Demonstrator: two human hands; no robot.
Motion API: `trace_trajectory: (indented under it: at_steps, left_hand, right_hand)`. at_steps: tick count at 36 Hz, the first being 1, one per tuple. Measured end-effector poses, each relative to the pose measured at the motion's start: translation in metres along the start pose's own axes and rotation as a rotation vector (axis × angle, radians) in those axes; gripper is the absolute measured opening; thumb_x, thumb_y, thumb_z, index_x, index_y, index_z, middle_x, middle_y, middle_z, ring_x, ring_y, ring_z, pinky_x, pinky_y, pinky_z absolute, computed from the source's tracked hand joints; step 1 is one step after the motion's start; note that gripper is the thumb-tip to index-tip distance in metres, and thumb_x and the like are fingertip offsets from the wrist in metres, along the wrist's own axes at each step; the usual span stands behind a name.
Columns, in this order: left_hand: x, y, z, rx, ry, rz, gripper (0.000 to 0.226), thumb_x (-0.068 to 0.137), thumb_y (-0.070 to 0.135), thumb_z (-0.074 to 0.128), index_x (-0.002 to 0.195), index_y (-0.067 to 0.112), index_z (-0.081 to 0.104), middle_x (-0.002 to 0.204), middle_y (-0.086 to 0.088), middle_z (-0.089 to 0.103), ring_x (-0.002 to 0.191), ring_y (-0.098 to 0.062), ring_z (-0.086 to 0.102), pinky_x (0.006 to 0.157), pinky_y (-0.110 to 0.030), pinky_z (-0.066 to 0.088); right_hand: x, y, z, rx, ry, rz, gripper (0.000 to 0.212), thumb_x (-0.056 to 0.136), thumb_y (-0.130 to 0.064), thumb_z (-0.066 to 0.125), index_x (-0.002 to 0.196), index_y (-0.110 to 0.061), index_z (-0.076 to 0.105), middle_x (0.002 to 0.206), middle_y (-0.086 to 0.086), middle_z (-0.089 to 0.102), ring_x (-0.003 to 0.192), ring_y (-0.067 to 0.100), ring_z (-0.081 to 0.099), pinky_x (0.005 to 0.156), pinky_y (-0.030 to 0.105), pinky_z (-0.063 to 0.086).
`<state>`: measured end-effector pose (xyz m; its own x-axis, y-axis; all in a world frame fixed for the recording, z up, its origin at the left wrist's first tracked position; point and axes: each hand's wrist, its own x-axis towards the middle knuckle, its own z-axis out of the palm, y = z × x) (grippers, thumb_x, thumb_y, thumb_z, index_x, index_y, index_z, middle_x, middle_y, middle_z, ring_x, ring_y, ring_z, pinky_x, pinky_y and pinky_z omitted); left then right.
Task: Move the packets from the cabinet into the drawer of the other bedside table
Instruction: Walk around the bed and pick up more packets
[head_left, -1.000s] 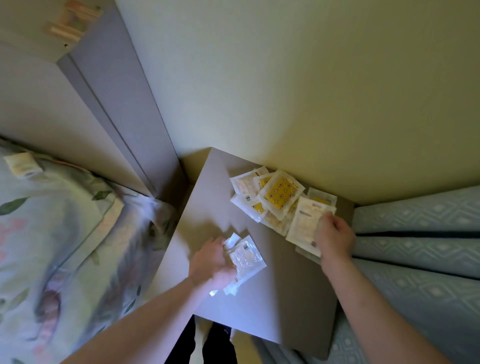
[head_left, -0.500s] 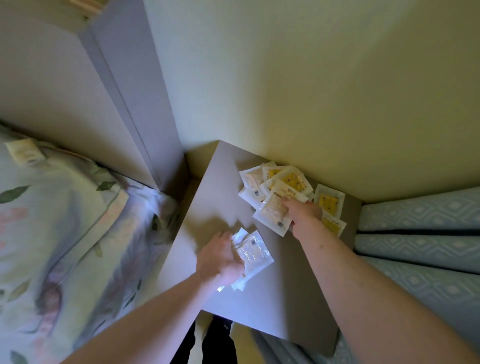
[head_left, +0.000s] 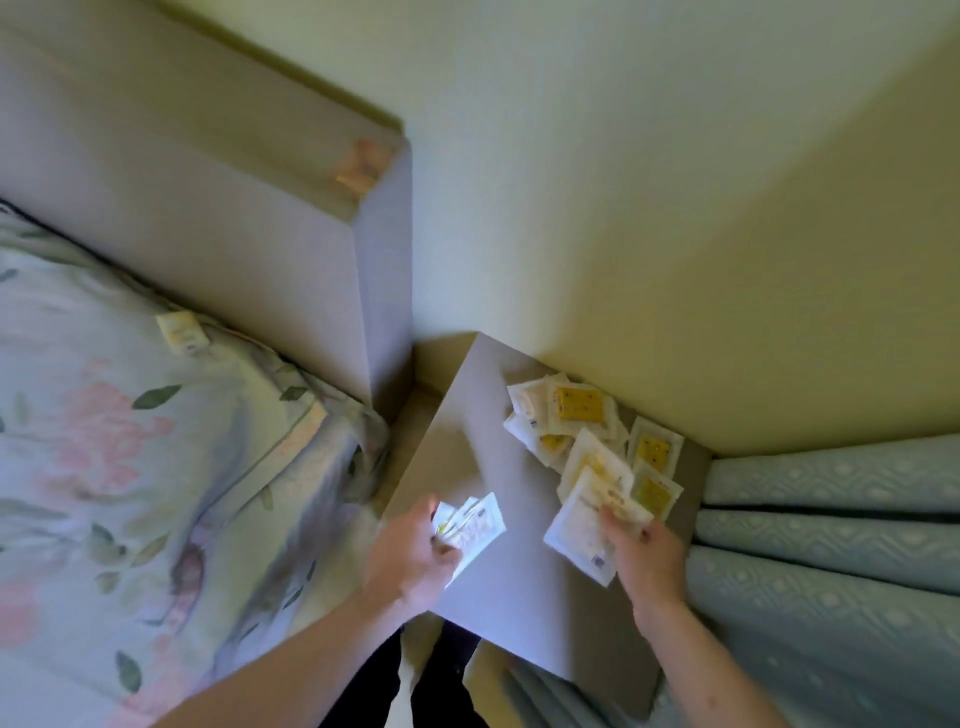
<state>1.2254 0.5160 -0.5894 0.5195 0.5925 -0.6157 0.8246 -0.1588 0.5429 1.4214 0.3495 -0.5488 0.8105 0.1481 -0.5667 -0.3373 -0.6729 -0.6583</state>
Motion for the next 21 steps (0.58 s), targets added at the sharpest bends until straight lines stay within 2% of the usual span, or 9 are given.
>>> trace_trajectory:
  at_steps: [2, 5, 8, 10, 13, 15, 17, 19, 21]
  left_hand:
    - [-0.031, 0.003, -0.019, -0.043, 0.022, -0.019, 0.023, 0.074, 0.028, 0.065, 0.082, 0.029, 0.043, 0.071, 0.006, 0.061, 0.063, -0.011, 0.061, 0.053, -0.032, 0.049]
    - [-0.081, 0.012, -0.044, -0.114, 0.034, -0.043, 0.023, 0.075, 0.028, 0.065, 0.093, 0.030, 0.051, 0.074, 0.007, 0.065, 0.064, -0.008, 0.061, 0.052, -0.026, 0.046]
    - [-0.126, 0.023, -0.069, -0.131, 0.060, -0.048, 0.026, 0.077, 0.029, 0.068, 0.095, 0.033, 0.050, 0.079, 0.011, 0.065, 0.071, -0.003, 0.062, 0.062, -0.021, 0.050]
    - [-0.152, 0.024, -0.083, -0.145, 0.115, -0.046, 0.029, 0.077, 0.034, 0.072, 0.095, 0.036, 0.050, 0.081, 0.015, 0.065, 0.076, -0.002, 0.063, 0.072, -0.027, 0.056]
    - [-0.184, 0.024, -0.100, -0.256, 0.211, -0.060, 0.033, 0.071, 0.036, 0.077, 0.094, 0.036, 0.053, 0.080, 0.015, 0.067, 0.076, -0.005, 0.065, 0.073, -0.038, 0.059]
    - [-0.207, 0.024, -0.108, -0.275, 0.273, -0.067, 0.034, 0.072, 0.039, 0.081, 0.093, 0.033, 0.055, 0.081, 0.013, 0.068, 0.077, -0.005, 0.066, 0.071, -0.037, 0.059]
    - [-0.230, 0.021, -0.113, -0.321, 0.355, -0.074, 0.033, 0.073, 0.041, 0.082, 0.091, 0.032, 0.056, 0.079, 0.011, 0.069, 0.074, -0.004, 0.066, 0.069, -0.035, 0.057]
    - [-0.257, 0.018, -0.117, -0.366, 0.422, -0.106, 0.032, 0.074, 0.038, 0.084, 0.089, 0.032, 0.057, 0.076, 0.010, 0.069, 0.070, -0.002, 0.066, 0.066, -0.029, 0.053]
    - [-0.284, 0.016, -0.120, -0.434, 0.477, -0.130, 0.030, 0.076, 0.033, 0.085, 0.089, 0.029, 0.058, 0.075, 0.011, 0.070, 0.067, -0.001, 0.065, 0.062, -0.021, 0.047]
  right_hand:
    - [-0.029, 0.000, -0.014, -0.050, -0.006, -0.017, 0.018, 0.088, -0.024, 0.077, 0.101, -0.011, 0.075, 0.096, 0.000, 0.075, 0.088, 0.016, 0.069, 0.060, 0.021, 0.047]
    - [-0.075, -0.004, -0.033, -0.067, -0.041, -0.034, 0.014, 0.085, -0.022, 0.080, 0.094, -0.012, 0.077, 0.089, -0.004, 0.076, 0.091, 0.020, 0.071, 0.073, 0.028, 0.049]
    - [-0.116, -0.014, -0.047, -0.062, -0.096, -0.061, 0.011, 0.084, -0.019, 0.082, 0.091, -0.010, 0.078, 0.087, -0.002, 0.077, 0.089, 0.017, 0.072, 0.076, 0.028, 0.051]
    - [-0.136, -0.020, -0.053, -0.043, -0.136, -0.089, 0.009, 0.084, -0.014, 0.081, 0.092, -0.009, 0.078, 0.090, 0.002, 0.078, 0.085, 0.012, 0.073, 0.072, 0.023, 0.054]
    - [-0.162, -0.034, -0.058, -0.009, -0.216, -0.112, 0.006, 0.084, -0.012, 0.082, 0.086, -0.013, 0.076, 0.081, -0.001, 0.078, 0.079, 0.016, 0.074, 0.063, 0.020, 0.055]
    - [-0.174, -0.040, -0.060, -0.015, -0.293, -0.142, 0.006, 0.084, -0.015, 0.083, 0.083, -0.014, 0.076, 0.074, -0.006, 0.076, 0.076, 0.016, 0.072, 0.056, 0.014, 0.051]
    - [-0.185, -0.046, -0.058, -0.039, -0.384, -0.156, 0.006, 0.085, -0.018, 0.082, 0.082, -0.018, 0.076, 0.074, -0.005, 0.076, 0.074, 0.012, 0.070, 0.050, 0.009, 0.047]
    - [-0.194, -0.051, -0.056, -0.087, -0.480, -0.160, 0.007, 0.085, -0.022, 0.081, 0.081, -0.022, 0.076, 0.078, -0.003, 0.078, 0.078, 0.014, 0.073, 0.056, 0.015, 0.053]
    - [-0.203, -0.056, -0.054, -0.125, -0.575, -0.200, 0.007, 0.084, -0.029, 0.082, 0.086, -0.023, 0.079, 0.084, -0.006, 0.079, 0.085, 0.016, 0.075, 0.070, 0.029, 0.061]
